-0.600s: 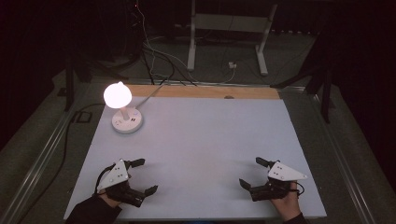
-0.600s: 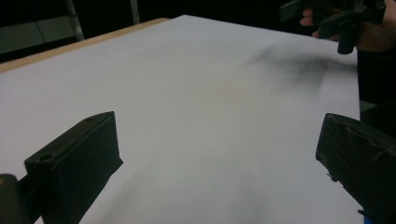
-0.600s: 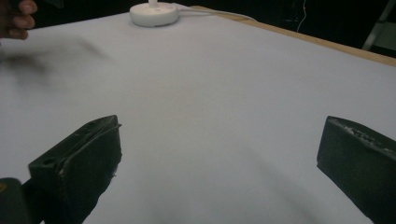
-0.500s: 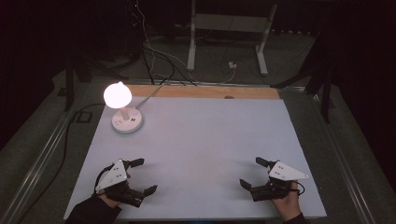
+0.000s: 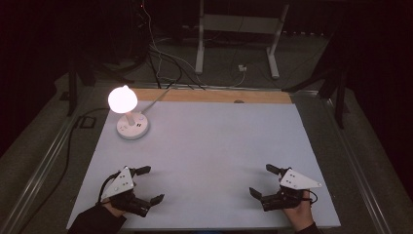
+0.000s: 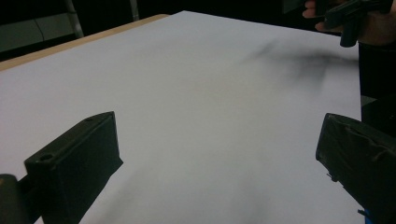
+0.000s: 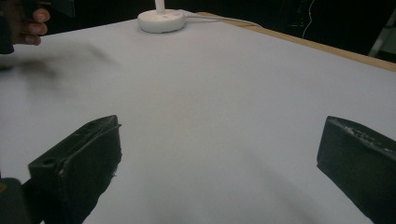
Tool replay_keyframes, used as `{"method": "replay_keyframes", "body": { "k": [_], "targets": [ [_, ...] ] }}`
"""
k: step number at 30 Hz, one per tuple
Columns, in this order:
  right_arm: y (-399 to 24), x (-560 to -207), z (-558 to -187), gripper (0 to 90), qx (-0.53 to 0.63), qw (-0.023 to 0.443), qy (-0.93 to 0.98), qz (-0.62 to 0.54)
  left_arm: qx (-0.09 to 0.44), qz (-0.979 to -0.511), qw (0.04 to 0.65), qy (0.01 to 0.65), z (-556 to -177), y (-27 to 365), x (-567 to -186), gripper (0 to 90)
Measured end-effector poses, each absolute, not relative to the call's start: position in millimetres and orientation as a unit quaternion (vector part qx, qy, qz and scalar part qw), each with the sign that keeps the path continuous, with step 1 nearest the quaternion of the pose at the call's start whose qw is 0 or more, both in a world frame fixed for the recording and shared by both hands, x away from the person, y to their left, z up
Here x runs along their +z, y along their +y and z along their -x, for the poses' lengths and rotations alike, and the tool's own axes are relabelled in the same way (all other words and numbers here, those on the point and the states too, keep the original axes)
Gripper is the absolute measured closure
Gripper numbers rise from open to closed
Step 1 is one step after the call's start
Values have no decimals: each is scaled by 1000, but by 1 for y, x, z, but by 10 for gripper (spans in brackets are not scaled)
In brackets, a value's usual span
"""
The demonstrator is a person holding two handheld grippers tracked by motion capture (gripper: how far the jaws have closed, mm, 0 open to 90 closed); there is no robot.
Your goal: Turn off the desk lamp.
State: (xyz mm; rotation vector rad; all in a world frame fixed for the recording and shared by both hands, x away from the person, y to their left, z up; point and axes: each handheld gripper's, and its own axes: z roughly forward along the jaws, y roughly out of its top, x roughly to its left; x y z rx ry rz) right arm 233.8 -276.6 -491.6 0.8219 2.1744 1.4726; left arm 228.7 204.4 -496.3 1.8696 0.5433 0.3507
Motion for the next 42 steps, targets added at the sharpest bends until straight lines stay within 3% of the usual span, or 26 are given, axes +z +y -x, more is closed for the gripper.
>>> {"method": "replay_keyframes", "body": {
  "k": [17,42],
  "targets": [
    [-275,-489,-231,0,533,196,771,-289,148,-795,544,222,-228,201,-490,4],
    [-277,-489,-231,0,543,187,764,-294,178,-774,548,264,-251,207,-458,4]
  ]
}}
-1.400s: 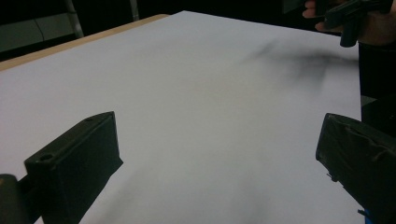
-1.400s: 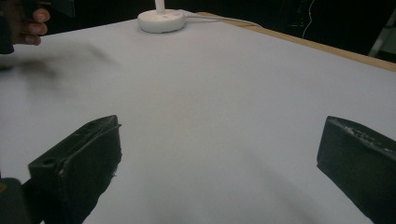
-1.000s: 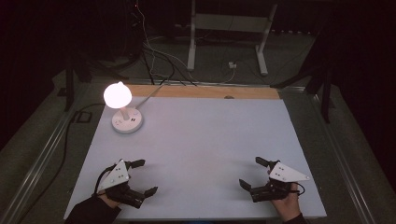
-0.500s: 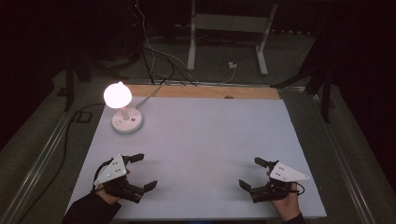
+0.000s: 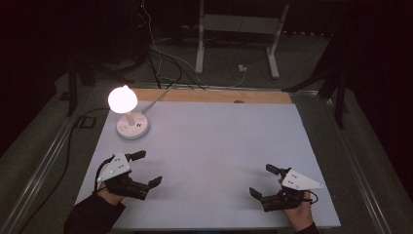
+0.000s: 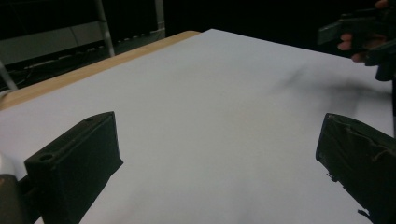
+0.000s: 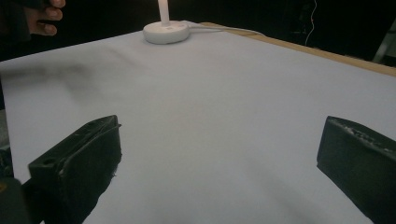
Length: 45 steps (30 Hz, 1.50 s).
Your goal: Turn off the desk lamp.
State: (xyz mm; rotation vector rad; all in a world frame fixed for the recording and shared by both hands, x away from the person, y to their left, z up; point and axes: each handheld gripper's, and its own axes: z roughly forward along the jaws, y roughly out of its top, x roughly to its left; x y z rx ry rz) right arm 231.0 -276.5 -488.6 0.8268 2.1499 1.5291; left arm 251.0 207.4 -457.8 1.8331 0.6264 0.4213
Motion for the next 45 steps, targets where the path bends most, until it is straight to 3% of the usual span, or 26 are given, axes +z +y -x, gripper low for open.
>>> {"method": "replay_keyframes", "body": {
  "k": [15,40,45],
  "targets": [
    [-276,-488,-230,0,541,191,765,-292,200,-757,543,304,-267,215,-447,4],
    [-273,-489,-230,0,539,181,771,-287,283,-711,509,395,-312,224,-442,4],
    [-273,-489,-230,0,539,181,772,-286,263,-700,508,428,-324,228,-444,4]
  ]
}}
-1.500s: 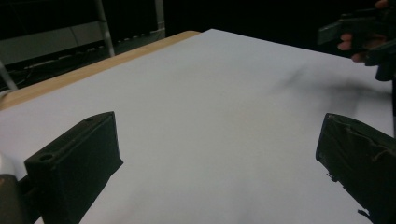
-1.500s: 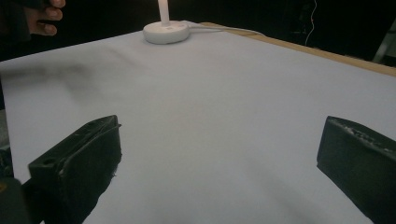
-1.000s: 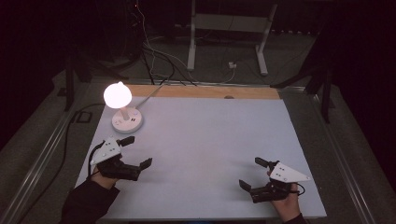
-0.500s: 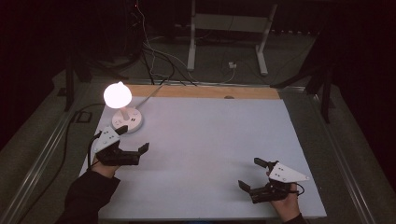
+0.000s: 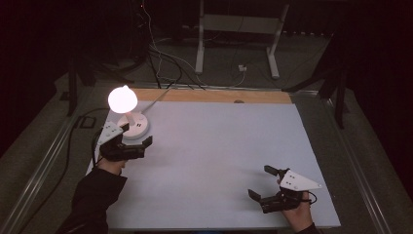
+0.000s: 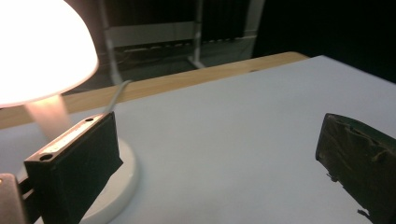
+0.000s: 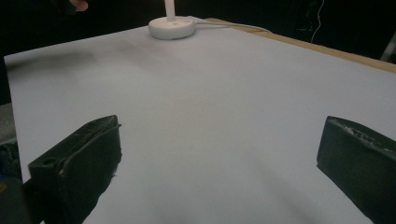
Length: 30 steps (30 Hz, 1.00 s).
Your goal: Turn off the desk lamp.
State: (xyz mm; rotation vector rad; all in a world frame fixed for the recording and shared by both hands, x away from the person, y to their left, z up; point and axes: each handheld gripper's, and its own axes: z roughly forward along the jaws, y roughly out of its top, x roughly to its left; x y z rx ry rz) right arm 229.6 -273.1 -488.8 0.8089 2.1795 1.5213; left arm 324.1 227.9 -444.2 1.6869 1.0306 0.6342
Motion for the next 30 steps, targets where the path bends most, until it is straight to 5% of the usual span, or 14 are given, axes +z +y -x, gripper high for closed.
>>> {"method": "replay_keyframes", "body": {
  "k": [21,30],
  "targets": [
    [-273,-490,-231,0,539,174,772,-288,338,-672,404,521,-356,238,-459,88],
    [-273,-490,-231,0,539,174,772,-286,339,-658,403,538,-365,243,-466,313]
  ]
}}
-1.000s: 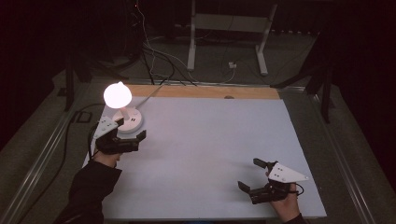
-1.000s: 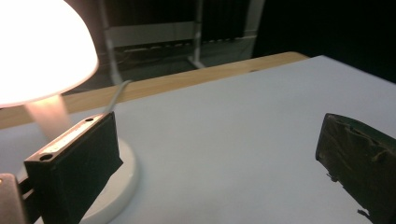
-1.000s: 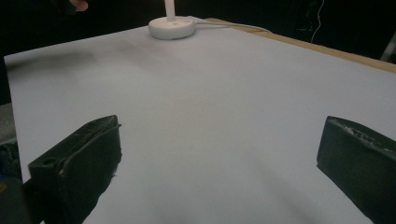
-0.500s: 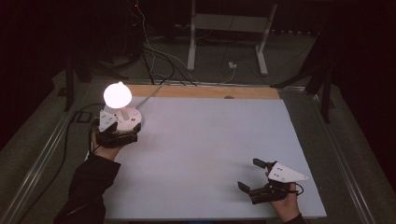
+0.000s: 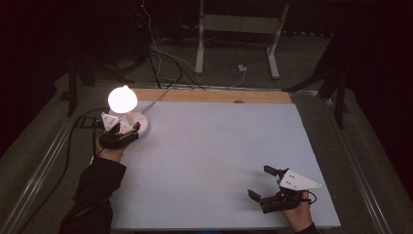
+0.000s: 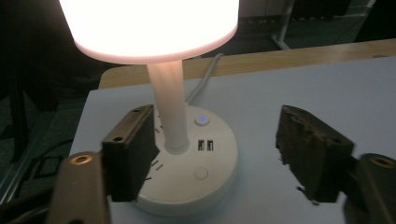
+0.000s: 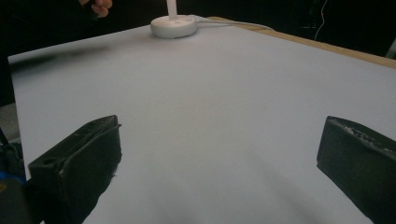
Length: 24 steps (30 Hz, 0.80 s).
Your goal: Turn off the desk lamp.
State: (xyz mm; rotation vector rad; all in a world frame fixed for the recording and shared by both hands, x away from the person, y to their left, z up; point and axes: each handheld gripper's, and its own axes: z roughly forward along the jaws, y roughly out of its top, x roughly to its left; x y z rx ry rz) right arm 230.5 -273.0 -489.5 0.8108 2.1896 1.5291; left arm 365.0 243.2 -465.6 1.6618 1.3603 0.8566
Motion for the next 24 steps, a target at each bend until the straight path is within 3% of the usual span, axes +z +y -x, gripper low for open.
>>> {"method": "replay_keyframes", "body": {
  "k": [14,24],
  "targets": [
    [-273,-490,-231,0,537,172,774,-286,329,-665,381,551,-377,247,-481,678],
    [-272,-490,-230,0,536,170,776,-285,307,-675,379,553,-385,252,-495,813]
  ]
}}
